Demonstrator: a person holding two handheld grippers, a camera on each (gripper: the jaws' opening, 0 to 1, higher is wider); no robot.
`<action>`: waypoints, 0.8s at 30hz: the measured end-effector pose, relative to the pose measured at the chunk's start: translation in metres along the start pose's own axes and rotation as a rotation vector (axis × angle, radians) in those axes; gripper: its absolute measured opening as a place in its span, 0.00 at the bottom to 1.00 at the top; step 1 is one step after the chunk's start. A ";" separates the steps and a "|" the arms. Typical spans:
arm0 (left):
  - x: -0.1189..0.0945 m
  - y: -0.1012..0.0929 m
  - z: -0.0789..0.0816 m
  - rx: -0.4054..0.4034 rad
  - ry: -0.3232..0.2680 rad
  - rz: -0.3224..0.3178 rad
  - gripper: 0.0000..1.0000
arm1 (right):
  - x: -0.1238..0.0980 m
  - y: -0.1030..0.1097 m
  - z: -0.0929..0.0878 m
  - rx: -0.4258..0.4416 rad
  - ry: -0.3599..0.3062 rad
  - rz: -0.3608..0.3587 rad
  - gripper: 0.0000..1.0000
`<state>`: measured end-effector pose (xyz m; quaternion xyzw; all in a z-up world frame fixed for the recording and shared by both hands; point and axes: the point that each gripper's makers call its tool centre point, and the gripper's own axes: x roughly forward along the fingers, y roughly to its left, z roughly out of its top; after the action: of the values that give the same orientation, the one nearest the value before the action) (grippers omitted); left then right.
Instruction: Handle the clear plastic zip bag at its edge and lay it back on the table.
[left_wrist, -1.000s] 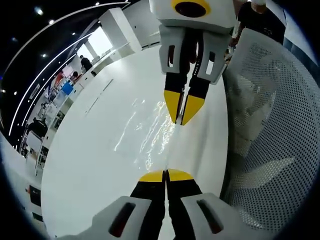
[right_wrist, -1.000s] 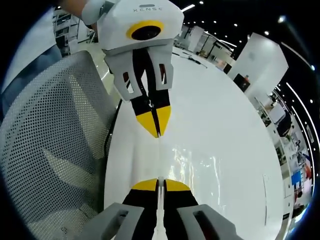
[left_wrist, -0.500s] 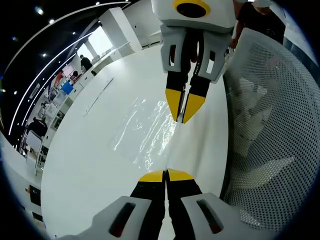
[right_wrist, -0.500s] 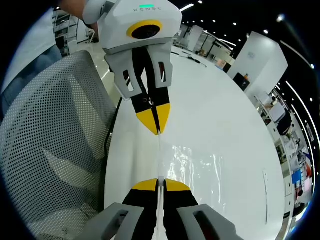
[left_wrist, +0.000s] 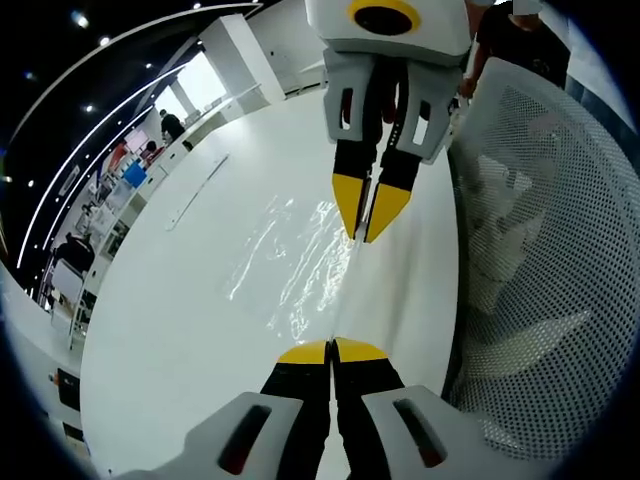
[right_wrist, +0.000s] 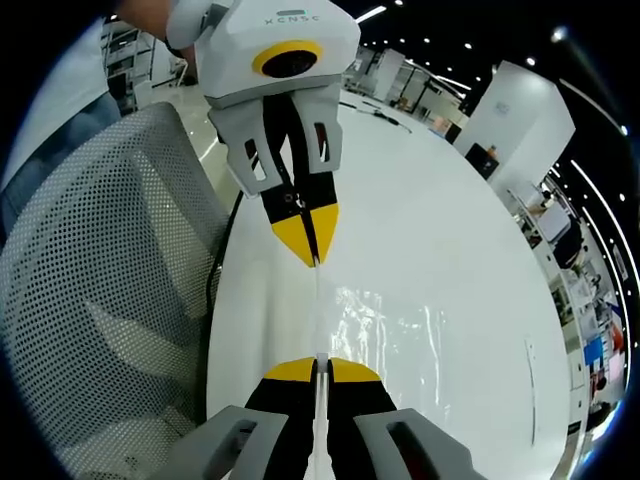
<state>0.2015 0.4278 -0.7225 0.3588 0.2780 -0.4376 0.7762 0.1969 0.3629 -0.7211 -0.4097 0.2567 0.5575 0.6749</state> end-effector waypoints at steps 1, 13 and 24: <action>0.000 0.001 0.001 0.002 0.000 -0.001 0.00 | -0.001 -0.001 -0.001 0.006 0.000 -0.003 0.00; 0.003 0.005 0.011 0.021 -0.012 -0.003 0.00 | -0.010 -0.008 -0.012 0.036 0.005 -0.033 0.00; 0.003 0.003 0.011 0.012 -0.013 0.000 0.00 | -0.014 -0.010 -0.017 0.031 0.015 -0.039 0.00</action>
<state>0.2070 0.4191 -0.7173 0.3604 0.2703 -0.4418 0.7758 0.2049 0.3406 -0.7169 -0.4083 0.2625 0.5369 0.6901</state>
